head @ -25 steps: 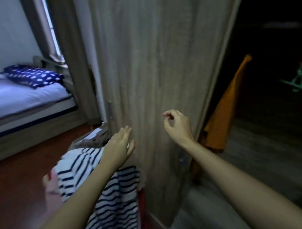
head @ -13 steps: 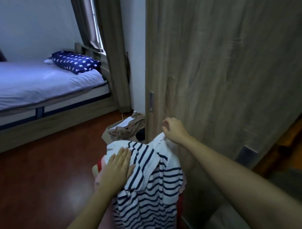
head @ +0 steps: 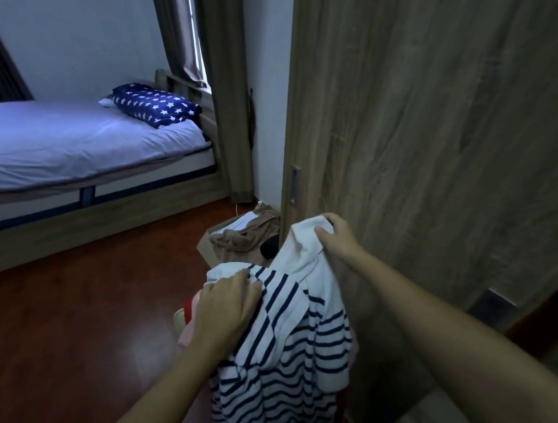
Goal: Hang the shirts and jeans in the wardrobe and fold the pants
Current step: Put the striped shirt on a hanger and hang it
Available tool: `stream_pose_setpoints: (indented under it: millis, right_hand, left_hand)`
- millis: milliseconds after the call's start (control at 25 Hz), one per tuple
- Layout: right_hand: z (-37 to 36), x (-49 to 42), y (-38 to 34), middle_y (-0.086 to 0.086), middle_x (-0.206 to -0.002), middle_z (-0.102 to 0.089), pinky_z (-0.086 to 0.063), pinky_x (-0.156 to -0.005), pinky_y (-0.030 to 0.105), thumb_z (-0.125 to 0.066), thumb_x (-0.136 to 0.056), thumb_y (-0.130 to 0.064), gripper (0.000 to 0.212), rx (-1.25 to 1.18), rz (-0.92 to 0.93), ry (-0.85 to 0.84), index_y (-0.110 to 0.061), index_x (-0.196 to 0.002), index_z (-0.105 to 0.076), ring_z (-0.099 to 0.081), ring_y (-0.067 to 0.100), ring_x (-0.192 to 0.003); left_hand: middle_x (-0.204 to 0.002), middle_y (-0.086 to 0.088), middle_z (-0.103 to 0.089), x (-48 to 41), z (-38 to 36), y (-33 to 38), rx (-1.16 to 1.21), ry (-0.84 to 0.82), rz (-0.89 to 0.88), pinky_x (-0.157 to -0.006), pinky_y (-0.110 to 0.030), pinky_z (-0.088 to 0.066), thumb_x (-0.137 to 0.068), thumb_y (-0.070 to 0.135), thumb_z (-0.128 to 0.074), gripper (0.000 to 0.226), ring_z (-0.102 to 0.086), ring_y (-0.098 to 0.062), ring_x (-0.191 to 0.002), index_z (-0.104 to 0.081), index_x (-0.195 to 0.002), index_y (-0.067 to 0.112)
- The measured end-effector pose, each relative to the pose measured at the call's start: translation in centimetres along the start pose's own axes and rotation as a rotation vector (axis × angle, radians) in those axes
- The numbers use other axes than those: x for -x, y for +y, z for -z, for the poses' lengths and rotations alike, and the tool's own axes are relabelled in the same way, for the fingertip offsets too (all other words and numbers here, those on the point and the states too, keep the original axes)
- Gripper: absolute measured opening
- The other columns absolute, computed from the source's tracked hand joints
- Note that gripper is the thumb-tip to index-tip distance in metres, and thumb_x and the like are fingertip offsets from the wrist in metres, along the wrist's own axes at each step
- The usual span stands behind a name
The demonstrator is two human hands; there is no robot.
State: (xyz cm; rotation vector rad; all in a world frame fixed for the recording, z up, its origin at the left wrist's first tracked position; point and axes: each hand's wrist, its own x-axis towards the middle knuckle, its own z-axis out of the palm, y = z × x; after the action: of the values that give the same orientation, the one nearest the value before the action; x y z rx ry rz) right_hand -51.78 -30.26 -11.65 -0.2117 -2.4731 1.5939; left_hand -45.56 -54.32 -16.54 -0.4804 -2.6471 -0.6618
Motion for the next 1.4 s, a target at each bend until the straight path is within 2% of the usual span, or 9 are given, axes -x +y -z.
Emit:
stream_pose_setpoints:
  millis: [120, 240, 400, 520, 680, 840, 1040, 1280, 1400]
  right_hand:
    - [3.0, 3.4, -2.8, -0.005, -0.092, -0.057, -0.044, -0.070, 0.012, -0.050, -0.094, -0.007, 0.015, -0.048, 0.214, -0.184, -0.021, -0.093, -0.056, -0.054, 0.008, -0.086]
    - [5.3, 6.3, -4.1, -0.005, -0.089, -0.056, -0.043, -0.072, 0.016, -0.051, -0.094, -0.006, 0.015, -0.136, 0.286, -0.250, -0.019, -0.090, -0.056, -0.053, 0.007, -0.084]
    - [8.1, 8.2, -4.0, -0.002, -0.088, -0.058, -0.043, -0.072, 0.020, -0.051, -0.093, -0.004, 0.014, -0.103, 0.200, -0.172, -0.017, -0.090, -0.056, -0.053, 0.005, -0.079]
    - [9.2, 9.0, -4.0, 0.003, -0.116, -0.053, -0.042, -0.083, 0.026, -0.062, -0.083, -0.007, 0.034, 0.203, 0.088, -0.106, -0.023, -0.111, -0.052, -0.052, 0.011, -0.098]
    - [6.6, 10.3, -7.4, -0.002, -0.137, -0.033, -0.036, -0.096, 0.026, -0.074, -0.072, -0.027, 0.086, 0.391, 0.288, -0.093, -0.019, -0.142, -0.024, -0.038, 0.012, -0.123]
    - [6.6, 10.5, -11.5, 0.006, -0.118, -0.056, -0.035, -0.071, 0.027, -0.057, -0.076, -0.002, 0.046, 0.646, 0.433, 0.135, -0.014, -0.119, -0.048, -0.055, 0.029, -0.106]
    - [10.9, 14.3, -15.6, 0.005, -0.100, -0.062, -0.044, -0.076, 0.026, -0.056, -0.062, 0.010, 0.027, 0.661, 0.519, -0.086, -0.013, -0.059, -0.071, -0.061, 0.022, -0.092]
    - [16.5, 18.5, -16.5, 0.008, -0.112, -0.068, -0.043, -0.092, 0.031, -0.056, -0.077, -0.003, 0.037, 1.052, 0.184, 0.146, -0.023, -0.105, -0.072, -0.058, 0.029, -0.110]
    - [17.9, 20.6, -16.5, 0.014, -0.114, -0.066, -0.047, -0.090, 0.035, -0.058, -0.077, -0.009, 0.036, 1.163, 0.087, 0.218, -0.021, -0.110, -0.069, -0.059, 0.033, -0.109]
  left_hand:
    - [-0.115, -0.007, -0.062, -6.1, 1.0, 3.4, 0.347, 0.063, 0.066, -0.084, -0.025, -0.040, -0.093, 0.019, -0.050, 0.028, -0.056, -0.017, -0.102, -0.057, -0.119, 0.011]
    - [-0.154, -0.007, -0.026, -11.1, 0.1, 5.3, 0.381, -0.386, -0.087, -0.111, -0.039, -0.029, -0.081, 0.015, -0.064, 0.072, -0.028, -0.021, -0.138, -0.031, -0.145, 0.018]
    - [-0.091, 0.002, -0.064, -11.9, 0.0, 6.1, 0.392, -0.386, -0.070, -0.075, -0.029, -0.043, -0.084, 0.030, -0.067, 0.016, -0.059, -0.015, -0.087, -0.065, -0.094, 0.018]
    - [-0.063, 0.009, -0.057, -12.5, 2.6, 7.2, 0.358, -0.220, -0.143, -0.058, -0.024, -0.038, -0.078, 0.034, -0.071, 0.022, -0.053, -0.006, -0.061, -0.056, -0.063, 0.026]
    - [-0.069, -0.009, -0.064, -13.4, 7.2, 11.8, 0.097, -0.262, -0.397, -0.058, -0.038, -0.045, -0.078, 0.033, -0.070, 0.030, -0.058, -0.022, -0.066, -0.056, -0.064, 0.010]
    - [-0.088, -0.012, -0.067, -12.7, 10.6, 12.9, -0.156, -0.294, -0.432, -0.062, -0.031, -0.037, -0.082, 0.040, -0.066, 0.029, -0.060, -0.027, -0.083, -0.066, -0.083, 0.011]
    - [-0.114, -0.001, -0.064, -8.8, 10.7, 8.1, -0.335, -0.443, -0.267, -0.086, -0.040, -0.032, -0.088, 0.056, -0.050, 0.036, -0.053, -0.023, -0.113, -0.064, -0.109, 0.031]
    - [-0.102, -0.007, -0.067, -9.5, 17.1, 8.5, -0.004, -0.366, -0.225, -0.081, -0.034, -0.047, -0.084, 0.005, -0.055, 0.023, -0.061, -0.027, -0.098, -0.067, -0.100, 0.018]
    - [-0.091, -0.002, -0.060, -8.0, 19.2, 11.3, -0.117, -0.465, -0.292, -0.064, -0.028, -0.042, -0.075, 0.000, -0.056, 0.027, -0.057, -0.020, -0.085, -0.057, -0.084, 0.026]
